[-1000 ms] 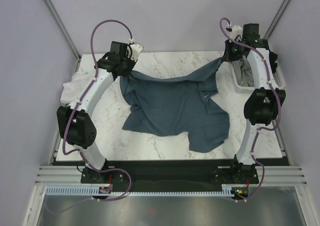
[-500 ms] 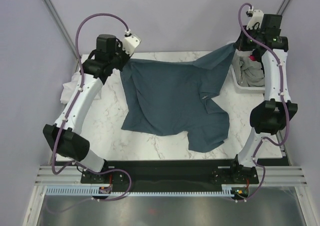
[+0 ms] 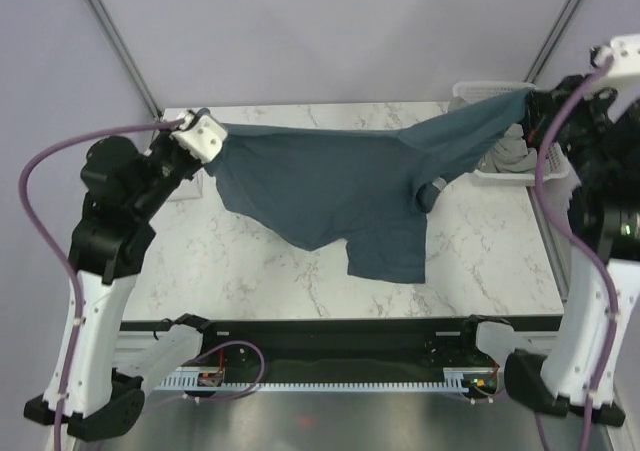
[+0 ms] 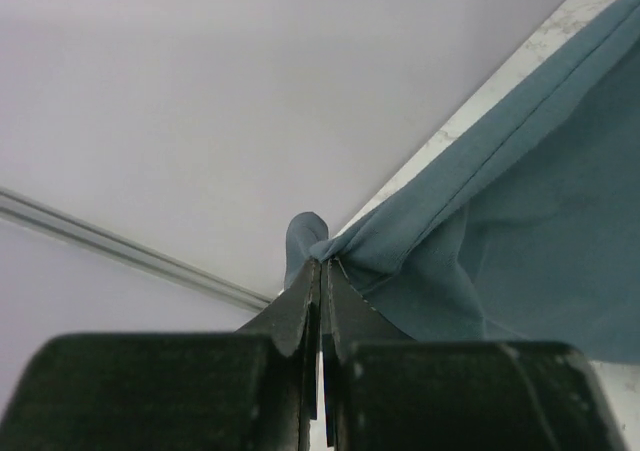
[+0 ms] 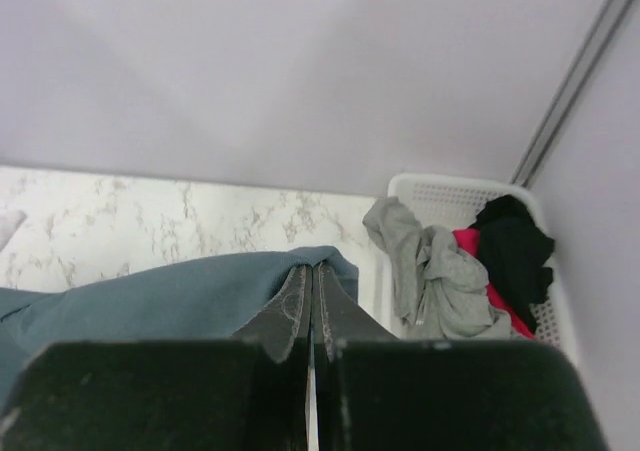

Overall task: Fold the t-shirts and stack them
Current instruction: Flatten the tshirt out

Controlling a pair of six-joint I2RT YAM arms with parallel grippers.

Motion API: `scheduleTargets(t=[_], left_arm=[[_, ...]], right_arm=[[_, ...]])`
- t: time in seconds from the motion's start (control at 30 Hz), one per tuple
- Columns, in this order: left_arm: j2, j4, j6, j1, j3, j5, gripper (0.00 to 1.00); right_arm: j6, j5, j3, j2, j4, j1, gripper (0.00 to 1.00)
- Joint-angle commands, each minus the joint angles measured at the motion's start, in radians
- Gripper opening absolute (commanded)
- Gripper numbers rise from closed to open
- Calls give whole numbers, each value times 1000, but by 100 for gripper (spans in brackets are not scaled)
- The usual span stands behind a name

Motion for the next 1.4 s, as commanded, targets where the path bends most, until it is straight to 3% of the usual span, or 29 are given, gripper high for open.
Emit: scheduleTargets(t=[0.0, 0.13, 0.23, 0.33, 0.5, 0.63, 0.73, 1.07, 1.1, 1.13, 1.27, 1.37], left_arm=[[-109, -7, 95, 4, -31, -10, 2], [-265, -65, 80, 4, -18, 38, 2], [-319, -96, 86, 5, 3, 54, 2], [-318, -127, 83, 5, 90, 62, 2], [-240, -136, 124, 5, 225, 51, 2], [-167, -128, 150, 7, 221, 28, 2], [-132, -85, 142, 5, 125, 12, 2], [83, 19, 132, 37, -386, 30, 2], [122, 186, 124, 54, -400, 36, 2], [161, 223, 121, 63, -411, 39, 2], [459, 309, 125, 105, -402, 61, 2], [634, 321, 142, 120, -278, 68, 2]], right_arm=[[61, 126, -39, -160, 21, -4, 0], [33, 163, 117, -272, -95, -4, 0], [26, 173, 289, -266, -180, -3, 0], [36, 205, 464, -220, -226, 3, 0], [47, 200, 584, -131, -147, 3, 0], [47, 168, 511, -59, 10, 3, 0], [53, 154, 398, -4, 131, 3, 0], [26, 48, -61, 277, 416, 23, 0], [3, 42, -94, 309, 433, 33, 0], [-11, 29, -147, 375, 440, 52, 0], [-80, 12, -226, 557, 499, 74, 0], [-57, 9, -146, 748, 498, 74, 0]])
